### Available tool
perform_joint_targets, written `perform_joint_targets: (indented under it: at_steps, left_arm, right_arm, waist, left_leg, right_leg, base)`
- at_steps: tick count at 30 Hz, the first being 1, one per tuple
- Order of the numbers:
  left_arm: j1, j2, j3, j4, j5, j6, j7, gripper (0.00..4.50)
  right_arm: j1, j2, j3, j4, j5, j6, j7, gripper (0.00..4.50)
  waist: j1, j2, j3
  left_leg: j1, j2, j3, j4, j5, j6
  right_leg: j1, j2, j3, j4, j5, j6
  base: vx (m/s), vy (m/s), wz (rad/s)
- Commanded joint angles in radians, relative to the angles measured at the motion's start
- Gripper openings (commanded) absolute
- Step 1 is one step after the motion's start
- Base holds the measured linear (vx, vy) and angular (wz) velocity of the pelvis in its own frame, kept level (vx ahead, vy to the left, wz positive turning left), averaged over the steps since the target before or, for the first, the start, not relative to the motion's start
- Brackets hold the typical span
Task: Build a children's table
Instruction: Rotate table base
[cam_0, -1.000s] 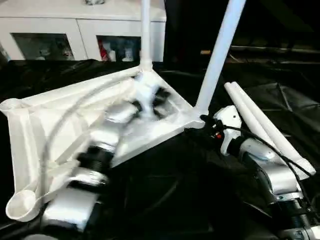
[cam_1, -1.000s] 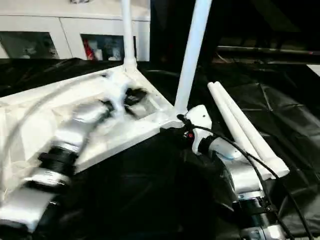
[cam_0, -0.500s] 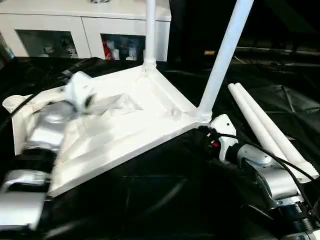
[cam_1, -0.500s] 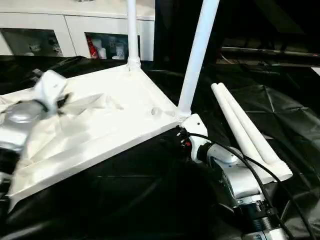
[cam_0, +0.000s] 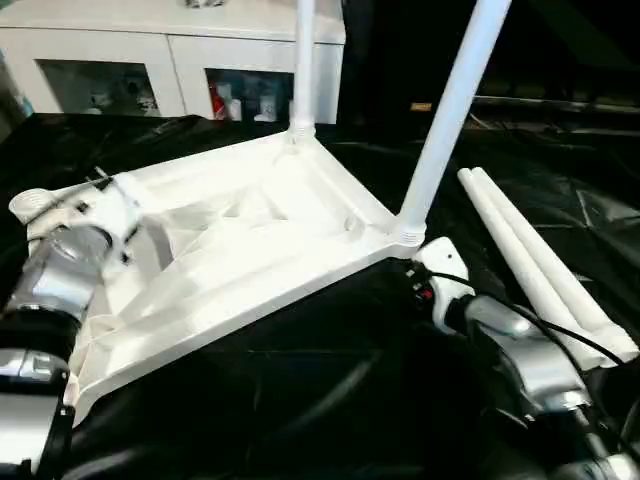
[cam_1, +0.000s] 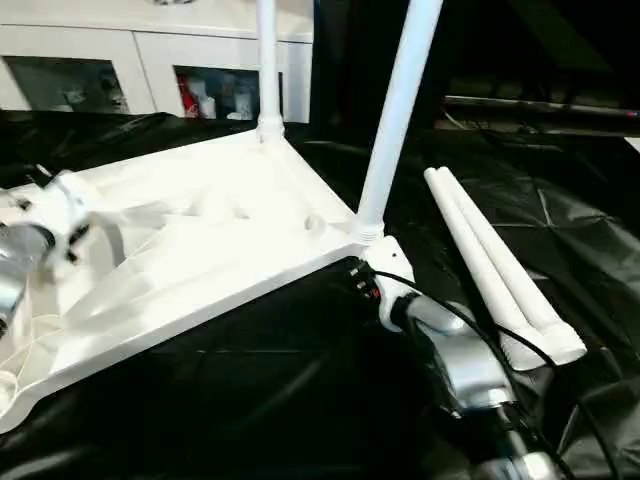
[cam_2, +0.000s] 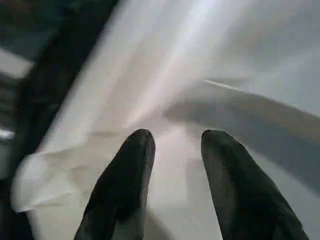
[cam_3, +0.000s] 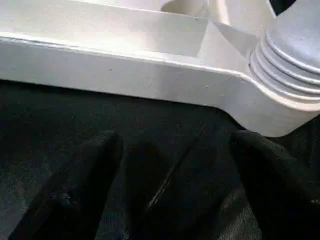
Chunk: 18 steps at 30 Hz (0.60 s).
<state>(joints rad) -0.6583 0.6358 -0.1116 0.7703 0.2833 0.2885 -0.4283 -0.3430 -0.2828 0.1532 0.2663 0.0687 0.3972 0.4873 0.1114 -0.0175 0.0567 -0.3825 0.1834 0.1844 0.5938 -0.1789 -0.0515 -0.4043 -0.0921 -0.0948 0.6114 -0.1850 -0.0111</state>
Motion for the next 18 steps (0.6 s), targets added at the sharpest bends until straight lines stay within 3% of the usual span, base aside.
perform_joint_targets:
  at_steps: [1,8,11,18]
  left_arm:
    - [0.003,0.009,-0.030,-0.009,0.013,0.020,-0.065,1.71]
    - [0.014,0.047,-0.075,-0.020,0.013,0.053,-0.193,1.18]
    - [0.033,0.065,-0.104,-0.063,0.005,0.084,-0.307,1.04]
    - [0.046,0.056,-0.106,-0.115,-0.043,0.103,-0.405,0.48]
  right_arm:
    - [-0.033,0.013,-0.002,0.043,-0.016,-0.023,-0.028,3.85]
    - [-0.103,0.060,0.007,0.145,-0.023,-0.059,-0.049,3.85]
    - [-0.148,0.091,0.008,0.253,-0.034,-0.098,-0.052,3.85]
    - [-0.201,0.125,0.008,0.384,-0.035,-0.143,-0.042,3.85]
  waist:
    - [-0.002,0.012,-0.070]
    - [-0.005,0.018,-0.072]
    - [-0.005,0.019,-0.073]
    - [-0.005,0.018,-0.071]
  left_leg:
    - [0.025,0.051,-0.023,-0.077,-0.199,-0.026]
    - [0.026,0.051,-0.023,-0.077,-0.180,-0.031]
    - [0.025,0.051,-0.023,-0.077,-0.178,-0.032]
    - [0.029,0.053,-0.021,-0.078,-0.208,-0.045]
  right_leg:
    - [0.046,-0.073,0.061,-0.062,-0.126,-0.204]
    - [0.049,-0.071,0.061,-0.050,-0.053,-0.224]
    - [0.051,-0.072,0.060,-0.049,-0.049,-0.233]
    - [0.049,-0.075,0.062,-0.050,-0.073,-0.241]
  base:
    - [0.000,0.000,0.00]
    - [0.000,0.000,0.00]
    - [0.000,0.000,0.00]
    - [0.000,0.000,0.00]
